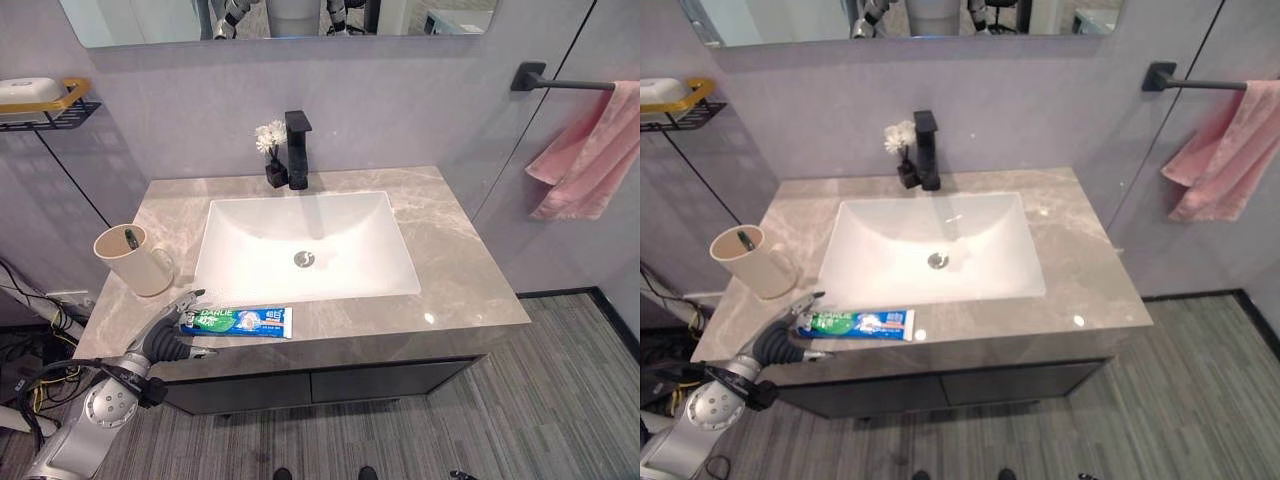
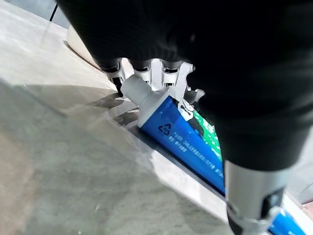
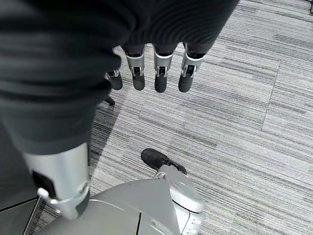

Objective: Put brush and paste in cup on sink, flatten towel.

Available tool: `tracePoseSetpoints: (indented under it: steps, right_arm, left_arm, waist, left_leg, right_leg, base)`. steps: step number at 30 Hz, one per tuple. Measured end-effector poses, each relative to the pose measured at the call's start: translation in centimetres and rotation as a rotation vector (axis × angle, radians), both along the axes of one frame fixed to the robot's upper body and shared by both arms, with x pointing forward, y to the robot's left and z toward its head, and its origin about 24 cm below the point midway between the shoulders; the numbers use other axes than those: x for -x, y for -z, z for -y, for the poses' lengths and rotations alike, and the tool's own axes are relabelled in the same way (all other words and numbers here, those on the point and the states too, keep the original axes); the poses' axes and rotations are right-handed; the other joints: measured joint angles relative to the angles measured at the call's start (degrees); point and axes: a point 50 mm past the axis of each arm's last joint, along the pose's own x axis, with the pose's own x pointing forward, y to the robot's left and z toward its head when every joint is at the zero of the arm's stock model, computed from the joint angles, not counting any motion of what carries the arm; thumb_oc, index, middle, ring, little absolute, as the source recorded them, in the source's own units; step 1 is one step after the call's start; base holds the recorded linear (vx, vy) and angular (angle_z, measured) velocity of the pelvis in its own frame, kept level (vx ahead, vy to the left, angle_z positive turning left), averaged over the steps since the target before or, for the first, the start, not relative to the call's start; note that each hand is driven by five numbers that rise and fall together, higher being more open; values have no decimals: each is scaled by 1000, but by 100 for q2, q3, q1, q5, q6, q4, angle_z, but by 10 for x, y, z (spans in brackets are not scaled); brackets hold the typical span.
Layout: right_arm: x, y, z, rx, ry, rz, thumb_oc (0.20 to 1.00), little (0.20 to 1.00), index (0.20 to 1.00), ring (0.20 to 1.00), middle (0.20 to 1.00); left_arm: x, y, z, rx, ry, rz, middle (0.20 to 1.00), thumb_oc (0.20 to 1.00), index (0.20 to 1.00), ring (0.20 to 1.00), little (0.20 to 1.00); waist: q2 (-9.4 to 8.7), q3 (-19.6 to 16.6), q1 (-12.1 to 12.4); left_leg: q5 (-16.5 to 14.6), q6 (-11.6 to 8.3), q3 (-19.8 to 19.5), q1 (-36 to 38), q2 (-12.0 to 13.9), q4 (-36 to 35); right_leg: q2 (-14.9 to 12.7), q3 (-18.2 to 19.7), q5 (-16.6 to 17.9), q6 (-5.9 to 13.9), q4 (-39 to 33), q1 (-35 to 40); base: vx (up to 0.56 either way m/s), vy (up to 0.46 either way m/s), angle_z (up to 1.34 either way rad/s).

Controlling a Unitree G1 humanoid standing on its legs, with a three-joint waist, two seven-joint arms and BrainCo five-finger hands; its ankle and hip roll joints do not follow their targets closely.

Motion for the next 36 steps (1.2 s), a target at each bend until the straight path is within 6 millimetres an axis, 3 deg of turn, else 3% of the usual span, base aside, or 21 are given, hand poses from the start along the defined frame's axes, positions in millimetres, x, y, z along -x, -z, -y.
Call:
tracePoseSetpoints:
  steps: [10,11,18,20,25,36]
  right_arm:
    - [2,0,0,1,2,-5,1000,1000,1000,1000,1000]
    - [2,0,0,1,2,-6,1000,1000,1000,1000,1000]
    - [5,0,1,3,4,-11,1000,1000,1000,1000,1000]
    - [5,0,1,4,4,-11,1000,1000,1000,1000,1000]
    - [4,0,2,6,9,-8,1000,1000,1000,1000,1000]
    - [6,-1,6,11,82,10,1000,1000,1000,1000,1000]
  left_arm:
    - [-1,3,1,13,-9,-3,1000,1000,1000,1000,1000]
    - [-1,3,1,12,-8,-3,956,956,956,956,956]
    - [-2,6,3,28,-19,1,890,890,890,890,890]
    - [-3,7,3,25,-17,-1,796,796,796,796,796]
    - [-10,1,2,-32,-14,21,200,200,200,200,200]
    - [-13,4,0,-141,6,17,200,200,200,200,200]
  waist:
    - [-18,-73,-1]
    - [-20,-75,-5]
    - [-7,-87,-5]
    - [0,-100,-10]
    - [6,-114,-16]
    - [-22,-119,-82]
  left_leg:
    - [-11,-16,-1,-2,-1,0]
    - [-11,-16,0,-2,-1,0]
    - [-10,-14,0,-4,0,0]
    - [-10,-15,1,-2,0,0]
    - [1,2,3,17,0,0]
    - [-17,-5,15,169,1,-5]
  right_leg:
    - [0,0,-3,-2,0,-1]
    - [-1,1,-3,-2,0,-3]
    - [0,1,-3,-3,0,-5]
    - [0,2,-3,-2,0,-5]
    - [-1,4,-3,-2,0,13]
    - [-1,16,-15,0,-1,160]
  base:
    - [0,0,0]
    - [0,0,0]
    - [0,0,0]
    - [0,0,0]
    - [0,0,0]
    - [0,0,0]
